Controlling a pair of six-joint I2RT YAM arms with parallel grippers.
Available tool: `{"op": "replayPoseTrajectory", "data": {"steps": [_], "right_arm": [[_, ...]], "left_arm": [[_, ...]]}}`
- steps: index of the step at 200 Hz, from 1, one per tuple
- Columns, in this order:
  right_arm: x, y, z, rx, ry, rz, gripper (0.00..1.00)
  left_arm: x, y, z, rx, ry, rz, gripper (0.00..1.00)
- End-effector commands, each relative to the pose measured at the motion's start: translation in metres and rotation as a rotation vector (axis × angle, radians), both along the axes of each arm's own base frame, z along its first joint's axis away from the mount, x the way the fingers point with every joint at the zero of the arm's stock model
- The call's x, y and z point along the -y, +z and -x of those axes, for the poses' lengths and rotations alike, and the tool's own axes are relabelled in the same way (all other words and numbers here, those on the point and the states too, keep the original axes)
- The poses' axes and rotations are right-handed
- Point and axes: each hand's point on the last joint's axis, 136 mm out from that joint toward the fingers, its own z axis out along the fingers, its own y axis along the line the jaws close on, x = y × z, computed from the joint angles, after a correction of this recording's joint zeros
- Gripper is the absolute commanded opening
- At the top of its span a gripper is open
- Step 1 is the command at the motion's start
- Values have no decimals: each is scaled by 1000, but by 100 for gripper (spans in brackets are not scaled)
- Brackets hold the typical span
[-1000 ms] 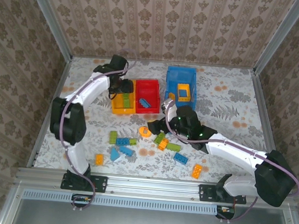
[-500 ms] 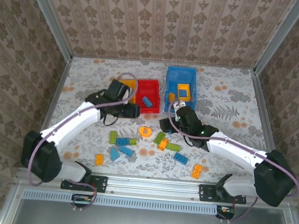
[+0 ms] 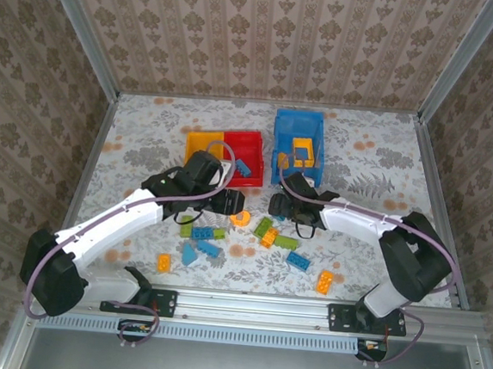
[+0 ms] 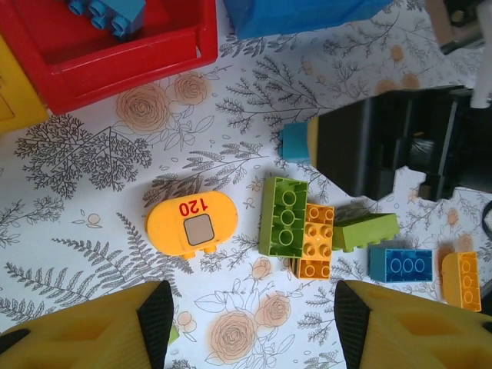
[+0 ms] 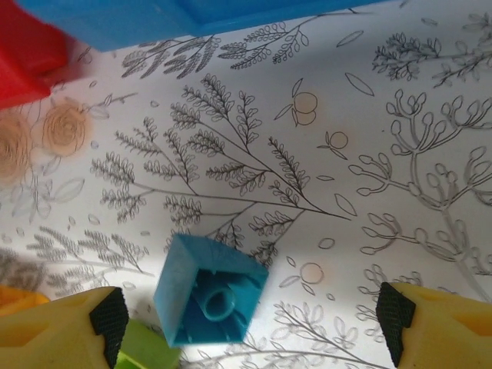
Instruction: Sort the legos into containers by color
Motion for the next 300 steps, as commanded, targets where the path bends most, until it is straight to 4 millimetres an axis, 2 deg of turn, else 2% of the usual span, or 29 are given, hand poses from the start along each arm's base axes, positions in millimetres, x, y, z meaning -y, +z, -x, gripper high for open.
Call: {"op": "replayPoseTrajectory", "data": {"steps": [1, 19, 71, 89, 108, 131, 147, 173, 198, 226, 250, 276, 300], "right_arm": [[-9, -6, -2, -59, -106, -57, 82], [-16, -14, -3, -80, -131, -94, 76], [-20, -24, 5, -154, -184, -77, 60], [-23, -34, 7, -177, -199, -78, 54], [-24, -40, 7, -183, -226, -98, 45], [-28, -28, 1, -143, -212, -99, 32], [-37, -2, -6, -61, -134, -77, 27], [-71, 47, -16, 104, 84, -14, 24], [-98, 69, -30, 208, 218, 32, 24], [-124, 74, -54, 275, 310, 53, 25], [-143, 69, -76, 278, 352, 68, 25], [-147, 57, -98, 257, 346, 92, 26], [-146, 51, -109, 244, 339, 104, 31]], "left_arm": [[0, 5, 4, 27, -23, 14, 61], [-2, 7, 4, 35, -20, 13, 61], [-7, 9, 7, 46, -14, 9, 61], [-9, 9, 7, 48, -7, 13, 60], [-9, 9, 8, 46, -5, 18, 60], [-12, 13, 7, 49, 6, 18, 60], [-19, 20, 4, 57, 37, 21, 60], [-39, 34, -12, 55, 153, 39, 58], [-52, 45, -32, 40, 245, 85, 57], [-59, 52, -49, 37, 298, 104, 57], [-60, 54, -58, 33, 313, 112, 57], [-61, 57, -62, 25, 326, 124, 57], [-62, 57, -61, 22, 332, 130, 57]]}}
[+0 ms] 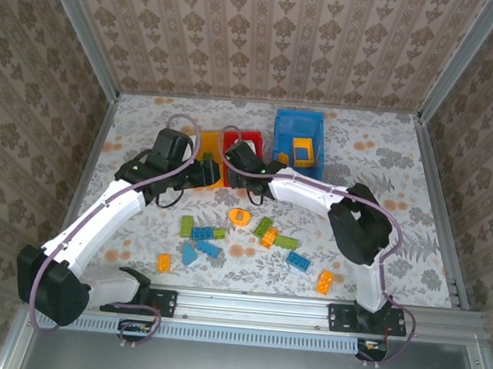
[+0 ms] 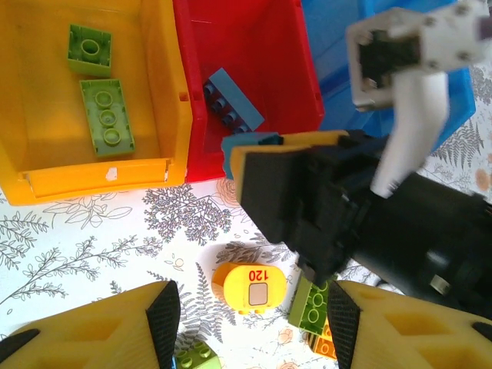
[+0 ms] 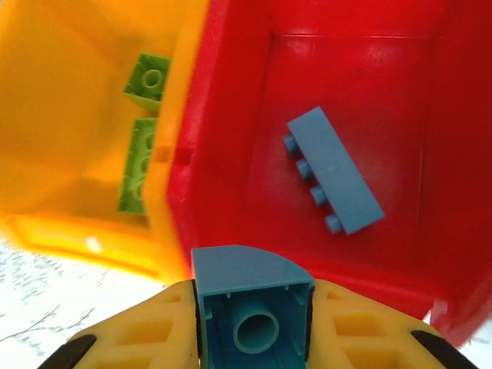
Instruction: Sort the legos into containers by color
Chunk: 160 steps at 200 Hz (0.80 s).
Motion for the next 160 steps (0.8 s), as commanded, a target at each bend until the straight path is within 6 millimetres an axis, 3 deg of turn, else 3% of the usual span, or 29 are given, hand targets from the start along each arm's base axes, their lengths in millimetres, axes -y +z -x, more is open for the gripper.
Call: {"op": "replayPoseTrajectory", "data": {"steps": [1, 38, 82, 124, 148, 149, 160], "right_arm": [[5, 0, -12, 4, 11, 47, 31], [4, -4, -16, -9, 23, 61, 40], [5, 17, -12, 21, 32, 49, 64], [8, 64, 0, 126, 70, 16, 62], [7, 89, 17, 230, 135, -53, 62], [8, 83, 19, 223, 139, -45, 62], [9, 89, 33, 263, 187, -73, 63]], "left_arm": [[2, 16, -3, 15, 11, 42, 57], [-4, 10, 4, 0, 19, 26, 57], [-11, 4, 9, -15, 34, 10, 57], [-23, -6, 18, -64, 69, -32, 57], [-32, -18, 30, -107, 86, -62, 57], [-33, -18, 31, -108, 87, -63, 57], [-37, -24, 37, -128, 92, -74, 57]]}}
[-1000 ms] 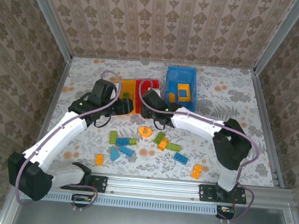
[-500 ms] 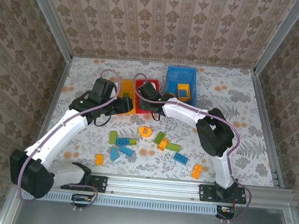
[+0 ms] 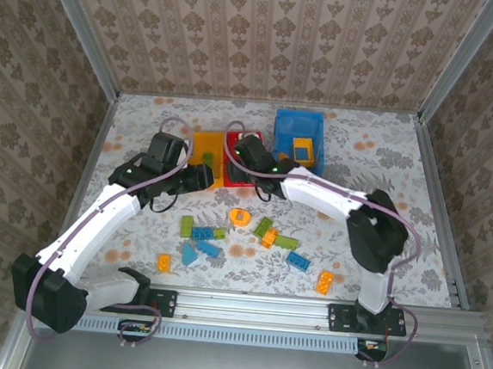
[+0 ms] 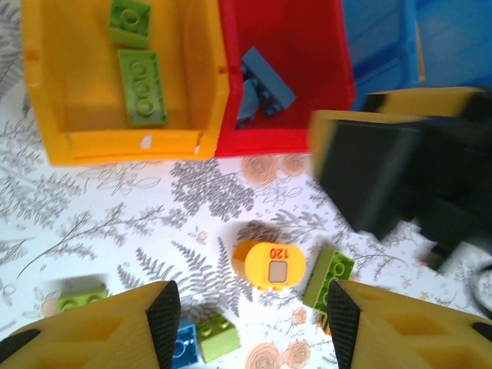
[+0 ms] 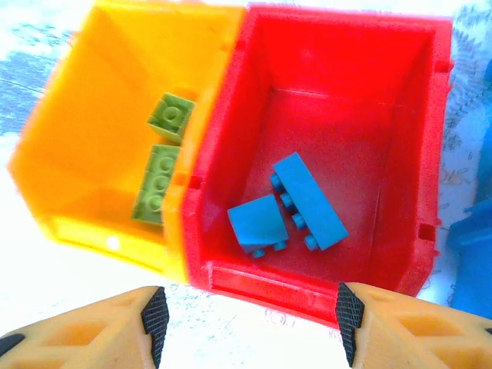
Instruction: Sort the legos into containers by color
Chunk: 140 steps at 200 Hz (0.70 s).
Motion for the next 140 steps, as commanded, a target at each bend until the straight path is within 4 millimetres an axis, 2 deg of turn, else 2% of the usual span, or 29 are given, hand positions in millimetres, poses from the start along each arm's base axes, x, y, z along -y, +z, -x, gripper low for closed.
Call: {"op": "replayPoseTrajectory", "data": {"steps": [1, 27, 33, 47, 63, 83, 115, 140], "right_arm": [[-6, 32, 19, 133, 100, -68, 63], [-6, 31, 55, 183, 243, -97, 66], [-8, 32, 65, 191, 285, -108, 67], [-6, 26, 87, 199, 383, -101, 71], [-2, 7, 112, 163, 510, -61, 81], [5, -20, 140, 94, 671, 35, 82], [19, -43, 157, 82, 785, 147, 88], [24, -62, 153, 47, 799, 226, 94]], "left_arm": [[-17, -15, 20, -70, 41, -39, 57], [-24, -29, 36, -130, 49, -61, 57], [-32, -33, 36, -149, 80, -63, 57], [-34, -39, 42, -181, 90, -65, 57], [-37, -47, 50, -217, 109, -63, 57], [-38, -55, 59, -252, 139, -39, 57], [-41, -63, 75, -279, 191, 14, 57], [-44, -69, 79, -283, 229, 32, 56]]}}
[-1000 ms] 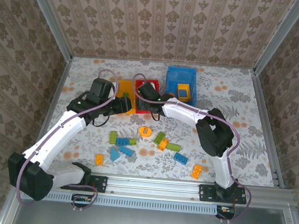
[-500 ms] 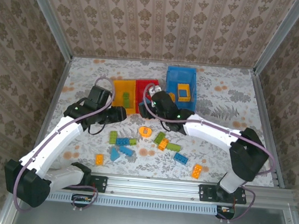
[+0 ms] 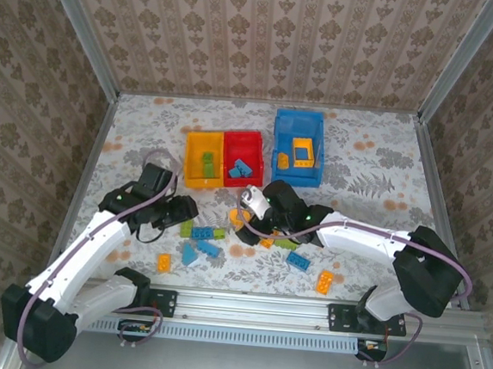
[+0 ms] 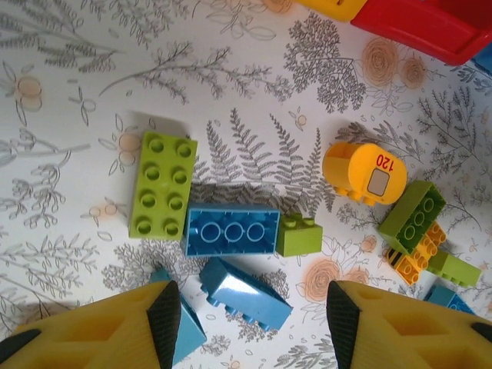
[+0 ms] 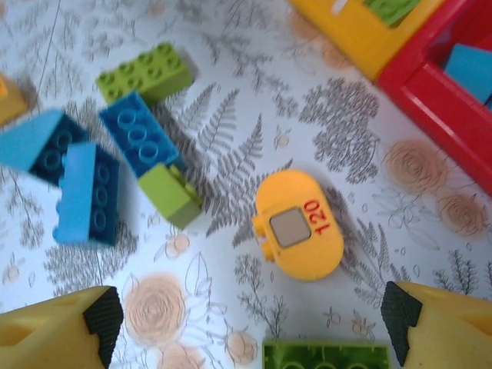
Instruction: Sort the legos into containers by color
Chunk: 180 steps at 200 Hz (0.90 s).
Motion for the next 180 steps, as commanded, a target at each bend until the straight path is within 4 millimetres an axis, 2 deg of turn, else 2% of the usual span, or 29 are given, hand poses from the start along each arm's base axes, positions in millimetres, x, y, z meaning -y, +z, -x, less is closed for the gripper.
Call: {"op": "replayPoseTrajectory", "data": {"steps": [1, 28, 38, 73, 100, 145, 180], "right_arm": [[5, -15, 9, 7, 100, 94, 94], [-1, -30, -14, -8, 45, 129, 97], [-4, -36, -22, -18, 26, 152, 97], [-12, -56, -44, -24, -22, 206, 97], [-18, -66, -51, -24, -12, 230, 97], [-31, -80, -53, -82, 3, 227, 81], [-35, -82, -55, -102, -8, 221, 49]], "left_arm": [[-1, -7, 8, -38, 64, 34, 56], [1, -5, 0, -10, 92, 58, 56], [10, -2, 1, 3, 60, 67, 56], [18, 1, 1, 20, 34, 97, 57], [22, 7, 0, 46, 20, 122, 57], [22, 7, 2, 41, 15, 123, 57], [22, 8, 1, 45, 16, 124, 57]]}}
